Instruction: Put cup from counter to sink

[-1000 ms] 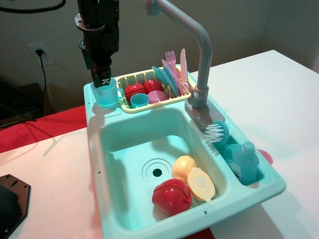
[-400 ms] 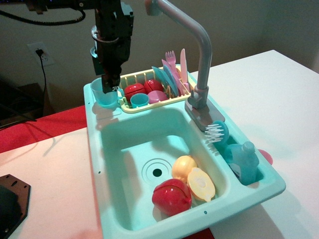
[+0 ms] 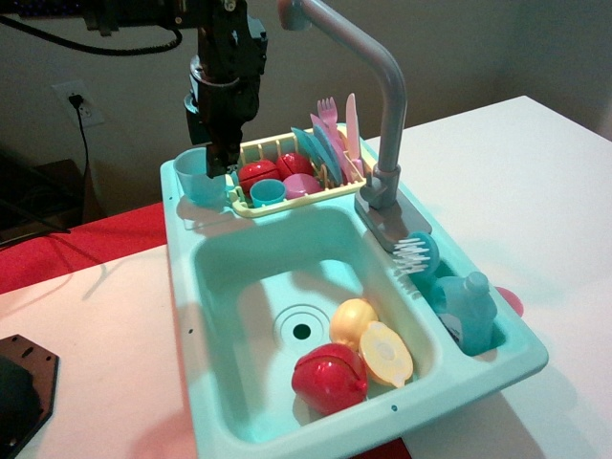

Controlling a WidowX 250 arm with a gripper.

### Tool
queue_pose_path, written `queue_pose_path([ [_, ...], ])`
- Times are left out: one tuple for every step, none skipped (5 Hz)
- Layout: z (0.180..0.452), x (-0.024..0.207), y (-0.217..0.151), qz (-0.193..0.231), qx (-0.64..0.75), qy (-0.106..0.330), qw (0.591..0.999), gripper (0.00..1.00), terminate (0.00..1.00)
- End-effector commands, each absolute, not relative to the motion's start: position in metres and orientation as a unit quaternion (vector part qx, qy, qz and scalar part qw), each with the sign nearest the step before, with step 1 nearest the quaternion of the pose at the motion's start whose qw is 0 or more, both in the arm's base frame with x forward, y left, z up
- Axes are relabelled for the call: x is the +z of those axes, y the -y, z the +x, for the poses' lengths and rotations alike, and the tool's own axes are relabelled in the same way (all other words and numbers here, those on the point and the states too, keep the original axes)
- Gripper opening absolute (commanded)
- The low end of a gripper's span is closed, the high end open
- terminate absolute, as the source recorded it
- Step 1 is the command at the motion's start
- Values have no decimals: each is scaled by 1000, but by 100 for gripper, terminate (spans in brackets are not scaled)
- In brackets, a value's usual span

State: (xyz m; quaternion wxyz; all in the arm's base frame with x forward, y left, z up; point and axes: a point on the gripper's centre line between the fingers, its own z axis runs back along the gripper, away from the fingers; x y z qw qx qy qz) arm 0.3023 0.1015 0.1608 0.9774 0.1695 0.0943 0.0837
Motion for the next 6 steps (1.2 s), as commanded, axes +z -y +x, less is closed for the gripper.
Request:
queue_pose_path([
  [299,163,-104,179,87,-77,977,0,0],
  [298,163,-101,181,83,-72,977,0,0],
  [298,165,-98,180,82,-64,978,0,0],
  [297,167,-96,178,83,-60,979,0,0],
  [296,167,-94,177,82,-57,979,0,0],
  [299,173,-86,180,66,-42,981,0,0],
])
